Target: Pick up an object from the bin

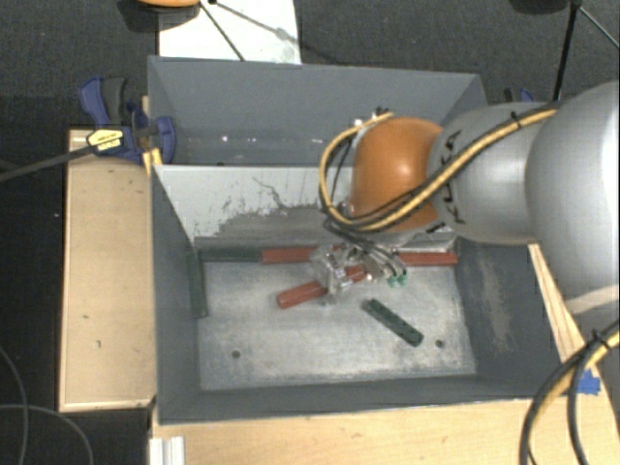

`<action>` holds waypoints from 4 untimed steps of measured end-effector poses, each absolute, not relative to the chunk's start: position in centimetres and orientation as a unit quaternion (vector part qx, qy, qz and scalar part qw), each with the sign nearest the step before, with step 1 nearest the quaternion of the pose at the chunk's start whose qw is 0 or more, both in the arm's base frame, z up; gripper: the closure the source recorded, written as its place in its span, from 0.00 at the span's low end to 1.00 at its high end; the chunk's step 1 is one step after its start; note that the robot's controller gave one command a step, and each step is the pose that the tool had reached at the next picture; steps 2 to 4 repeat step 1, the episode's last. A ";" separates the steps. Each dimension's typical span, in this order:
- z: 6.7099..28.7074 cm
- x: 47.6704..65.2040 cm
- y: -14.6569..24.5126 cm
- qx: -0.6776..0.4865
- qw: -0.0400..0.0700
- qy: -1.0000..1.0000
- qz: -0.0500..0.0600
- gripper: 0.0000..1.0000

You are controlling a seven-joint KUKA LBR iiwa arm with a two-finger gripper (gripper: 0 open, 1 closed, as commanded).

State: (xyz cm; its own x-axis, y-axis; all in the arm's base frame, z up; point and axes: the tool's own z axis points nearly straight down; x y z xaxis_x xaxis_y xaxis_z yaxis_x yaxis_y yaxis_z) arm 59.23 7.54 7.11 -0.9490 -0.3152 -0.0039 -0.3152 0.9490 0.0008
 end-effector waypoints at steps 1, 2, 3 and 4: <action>23.4 58.6 8.0 -0.124 0.004 0.992 0.001 1.00; 23.4 58.6 8.0 -0.124 0.004 0.992 0.001 1.00; 23.4 58.6 8.0 -0.124 0.004 0.992 0.001 1.00; 23.4 58.6 8.0 -0.124 0.004 0.992 0.001 1.00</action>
Offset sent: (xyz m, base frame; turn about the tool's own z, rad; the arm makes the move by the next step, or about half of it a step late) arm 0.0000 0.0000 0.0000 0.0000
